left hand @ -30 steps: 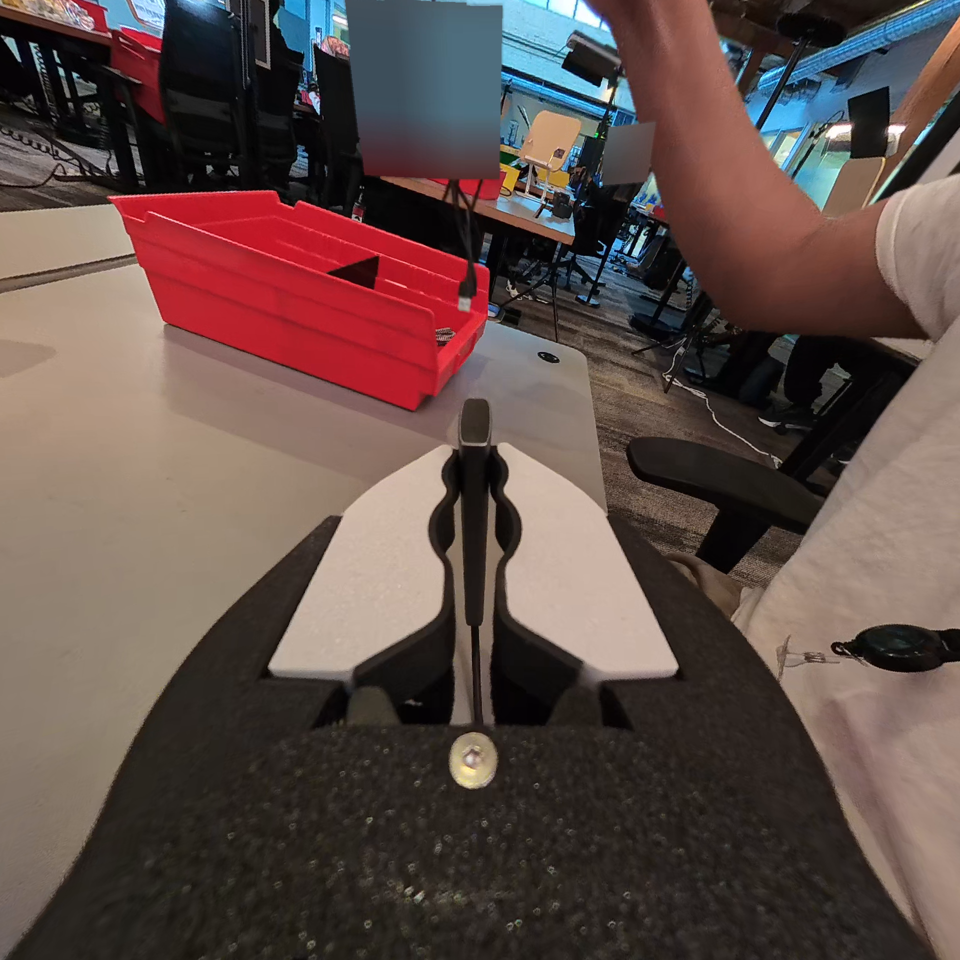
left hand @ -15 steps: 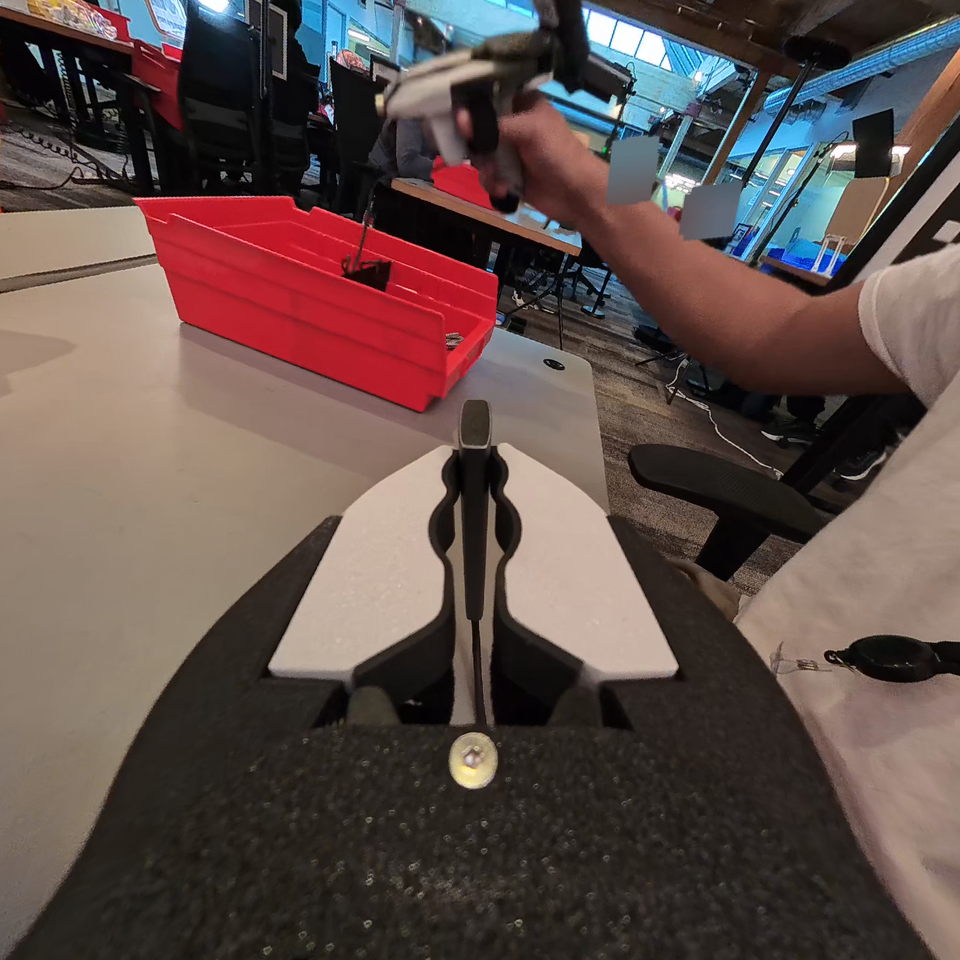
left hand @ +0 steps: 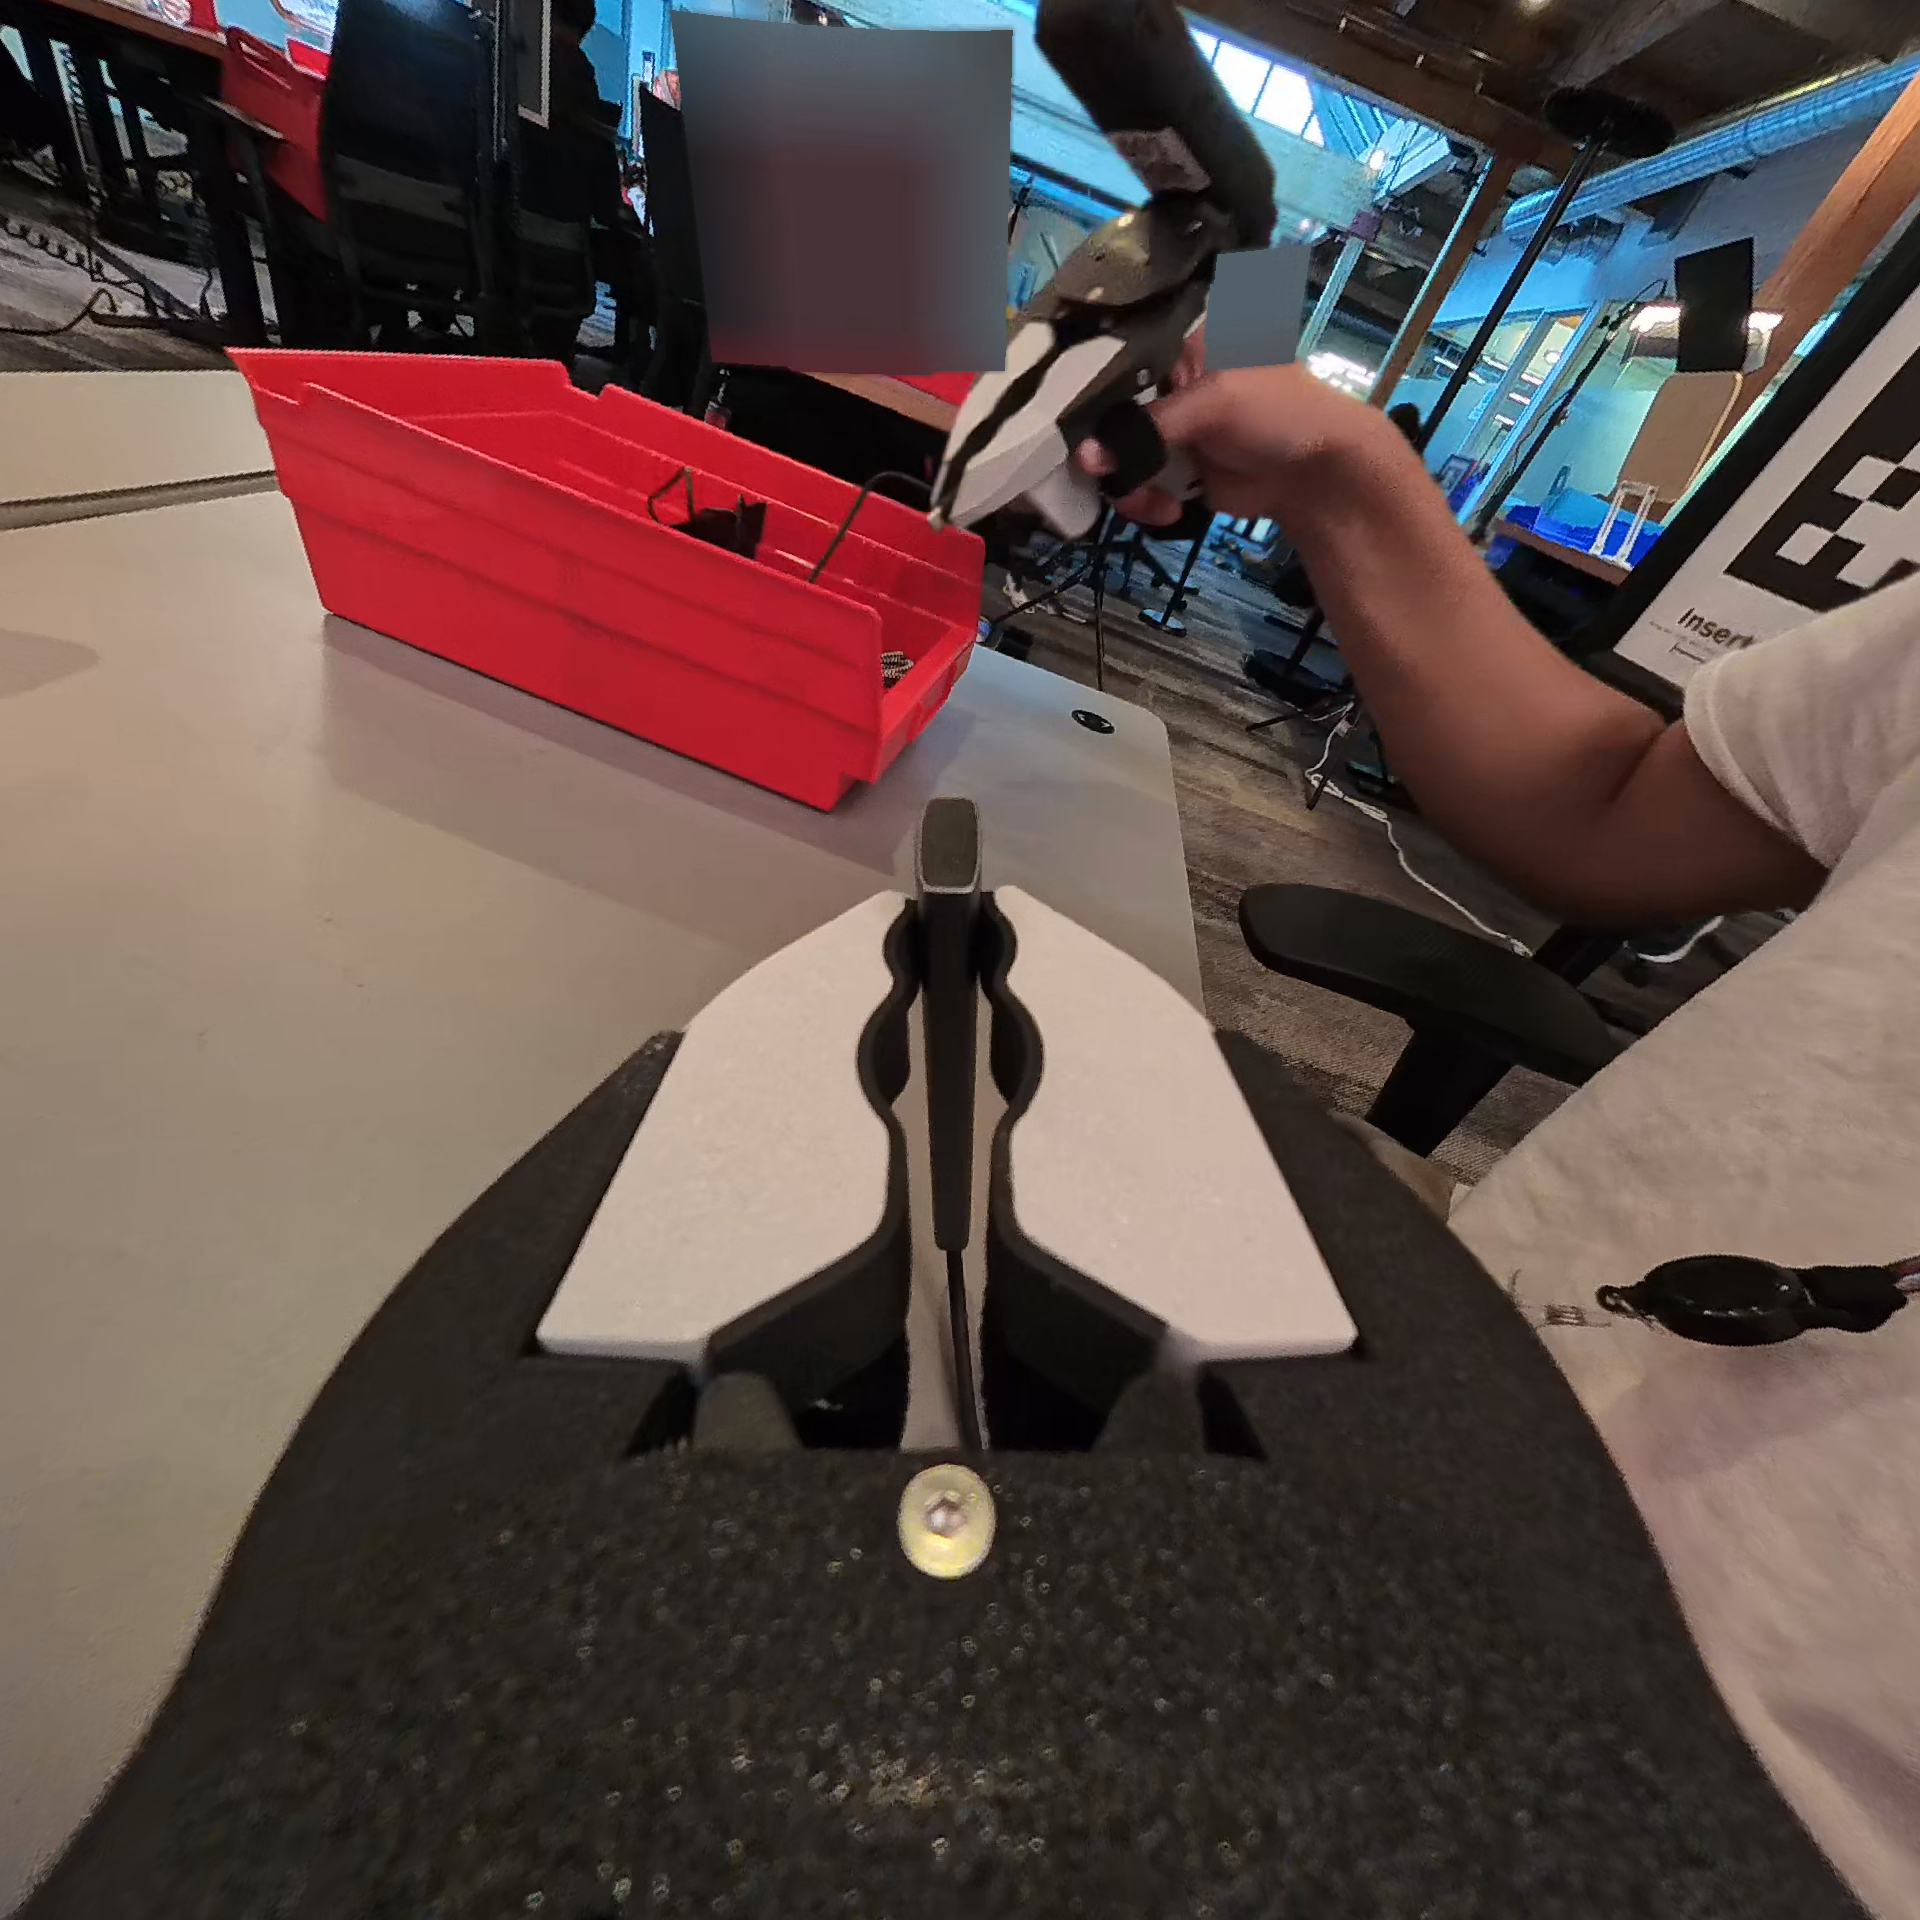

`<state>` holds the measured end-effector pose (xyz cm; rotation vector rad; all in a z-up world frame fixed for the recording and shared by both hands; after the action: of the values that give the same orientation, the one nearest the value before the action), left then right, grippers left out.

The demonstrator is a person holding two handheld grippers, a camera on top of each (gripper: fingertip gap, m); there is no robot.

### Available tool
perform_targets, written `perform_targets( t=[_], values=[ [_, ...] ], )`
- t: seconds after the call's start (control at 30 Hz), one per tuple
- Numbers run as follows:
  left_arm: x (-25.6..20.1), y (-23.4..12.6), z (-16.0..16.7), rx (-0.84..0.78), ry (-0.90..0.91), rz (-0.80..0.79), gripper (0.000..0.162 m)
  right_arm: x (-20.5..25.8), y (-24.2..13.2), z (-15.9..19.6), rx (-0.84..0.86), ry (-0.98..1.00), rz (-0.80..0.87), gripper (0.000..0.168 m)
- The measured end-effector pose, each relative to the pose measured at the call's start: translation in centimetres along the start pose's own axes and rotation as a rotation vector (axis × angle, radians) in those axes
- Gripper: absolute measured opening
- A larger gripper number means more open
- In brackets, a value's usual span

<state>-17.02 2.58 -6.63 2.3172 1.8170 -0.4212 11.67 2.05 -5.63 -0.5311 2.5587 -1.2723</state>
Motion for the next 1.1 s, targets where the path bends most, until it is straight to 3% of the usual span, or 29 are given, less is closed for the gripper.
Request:
perform_targets(
  t=[0.03, 0.1, 0.23, 0.4, 0.63, 0.87, 1.1],
  values=[
    [0.1, 0.0, 0.0, -0.002, -0.004, 0.002, 0.01, 0.7, -0.9, 0.1, 0.007, 0.009, -0.023, 0.006],
    [0.1, 0.0, 0.0, -0.002, -0.007, 0.002, 0.01, 1.8, -2.8, -1.0, -0.073, -0.008, -0.034, 0.006],
    [-0.1, 0.2, 0.0, 0.011, 0.009, 0.002, 0.01, 1.0, -5.7, -1.3, -0.093, -0.064, 0.166, 0.006],
    [-0.5, 0.5, 0.1, 0.024, 0.027, 0.005, 0.01, 1.5, -7.2, -1.5, -0.14, -0.038, 0.193, 0.006],
    [-0.9, 0.6, 0.1, 0.033, 0.041, 0.002, 0.01, 1.1, -10.4, -3.4, -0.273, -0.07, 0.367, 0.005],
    [-1.3, 1.2, 0.4, 0.057, 0.05, 0.016, 0.01, -2.8, -5.7, -3.5, -0.124, -0.125, 0.418, 0.005],
    [-1.6, 1.5, 0.4, 0.064, 0.06, 0.025, 0.01, -6.6, -2.8, -7.6, -0.196, -0.225, 0.516, 0.006]
  ],
)
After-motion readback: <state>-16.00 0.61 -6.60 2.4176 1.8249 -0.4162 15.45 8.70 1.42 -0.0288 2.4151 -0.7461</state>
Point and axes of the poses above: each gripper's, where its closed fingertips meet, y out along the fingers, z out of its underside, x = y × z across the jaws, the point moved 1 cm from there along -y, back along the fingers, and after that the axes turned 10 degrees about z, right-handed, at the moved point
